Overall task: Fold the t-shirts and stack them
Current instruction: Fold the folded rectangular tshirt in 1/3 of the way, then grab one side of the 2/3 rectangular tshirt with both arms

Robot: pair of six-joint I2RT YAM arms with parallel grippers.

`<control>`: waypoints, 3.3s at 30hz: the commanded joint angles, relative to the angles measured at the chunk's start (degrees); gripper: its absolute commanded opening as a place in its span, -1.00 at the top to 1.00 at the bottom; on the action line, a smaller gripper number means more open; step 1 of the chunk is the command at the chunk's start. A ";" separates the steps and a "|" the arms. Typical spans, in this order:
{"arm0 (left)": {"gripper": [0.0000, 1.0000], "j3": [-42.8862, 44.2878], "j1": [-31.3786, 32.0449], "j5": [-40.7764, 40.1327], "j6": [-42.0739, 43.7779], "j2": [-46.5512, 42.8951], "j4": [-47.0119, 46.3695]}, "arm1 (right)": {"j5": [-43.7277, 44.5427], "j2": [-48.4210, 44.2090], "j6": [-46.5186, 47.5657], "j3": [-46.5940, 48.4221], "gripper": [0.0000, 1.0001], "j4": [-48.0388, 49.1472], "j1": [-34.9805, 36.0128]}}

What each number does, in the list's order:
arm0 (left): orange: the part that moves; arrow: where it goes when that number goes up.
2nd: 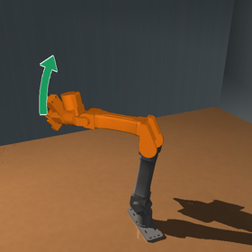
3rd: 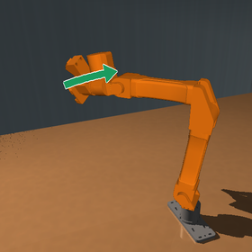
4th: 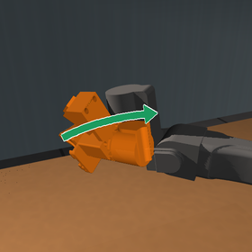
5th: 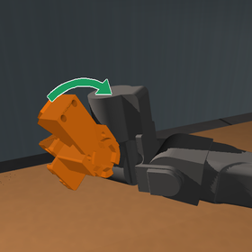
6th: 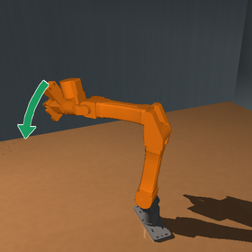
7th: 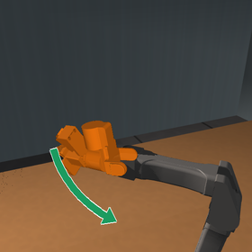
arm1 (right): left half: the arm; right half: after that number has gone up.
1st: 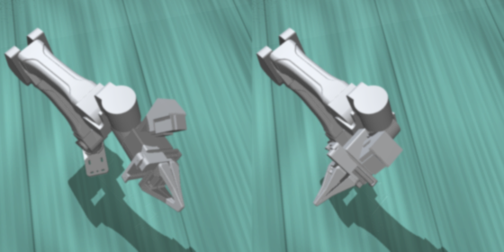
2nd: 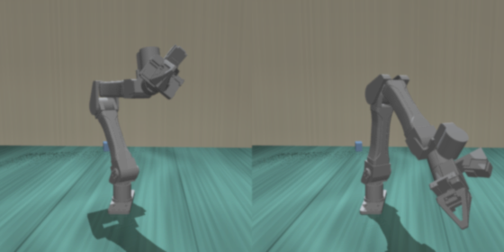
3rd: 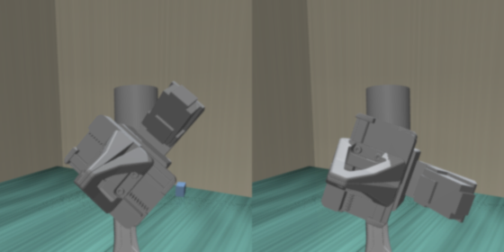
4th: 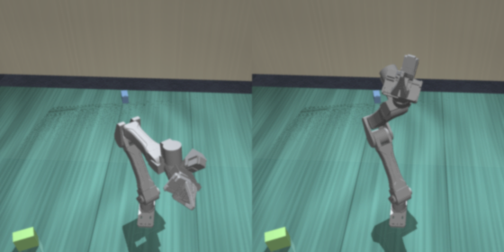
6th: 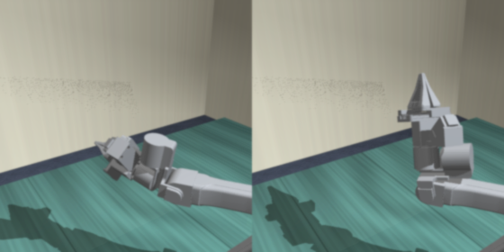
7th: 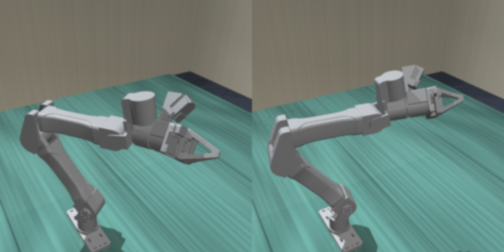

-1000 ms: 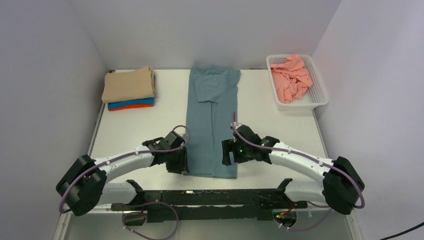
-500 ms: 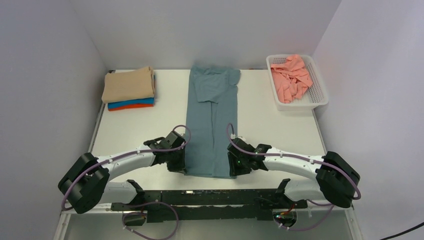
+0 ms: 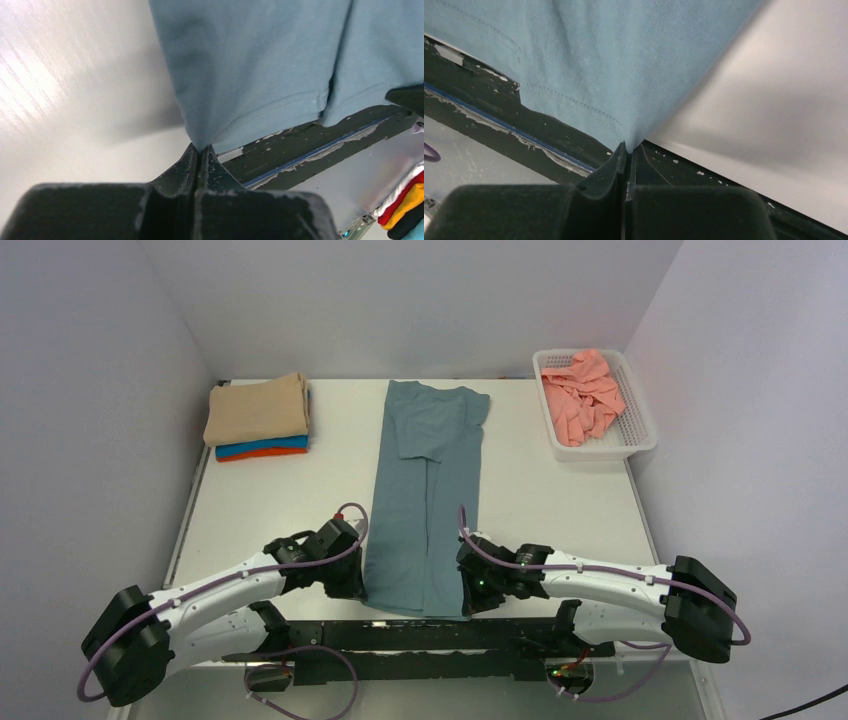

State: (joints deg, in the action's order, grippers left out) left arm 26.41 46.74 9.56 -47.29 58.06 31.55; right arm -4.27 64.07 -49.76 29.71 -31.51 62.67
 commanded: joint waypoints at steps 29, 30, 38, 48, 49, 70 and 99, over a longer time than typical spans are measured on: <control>1.00 46.92 -19.37 -7.98 15.04 37.82 -8.10 | 17.85 25.59 26.80 34.80 1.00 12.34 -30.92; 1.00 47.90 -19.55 -7.42 15.42 38.99 -8.23 | 17.67 26.70 27.20 35.25 1.00 12.73 -31.55; 1.00 55.57 -21.51 -6.51 17.08 48.17 -5.59 | 14.34 33.07 28.51 38.08 1.00 15.04 -35.89; -0.04 61.78 -24.04 -3.48 17.19 54.41 -4.45 | 10.35 41.09 28.77 43.28 0.13 18.41 -40.09; -0.20 61.95 -24.14 -2.95 17.45 53.93 -4.12 | 10.54 41.16 28.80 43.88 -0.12 17.94 -40.10; -0.64 24.95 -22.65 3.06 8.91 34.42 -16.54 | 0.09 14.33 14.67 11.76 -1.00 22.91 -38.28; 1.00 24.66 -21.96 -0.06 6.54 41.86 -17.30 | 1.11 21.25 10.91 8.06 0.28 24.70 -35.84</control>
State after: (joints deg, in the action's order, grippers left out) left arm 53.25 24.47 12.69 -40.82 99.04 12.29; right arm -3.38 83.48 -38.74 36.82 -6.42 26.11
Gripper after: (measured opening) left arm 0.022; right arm 0.415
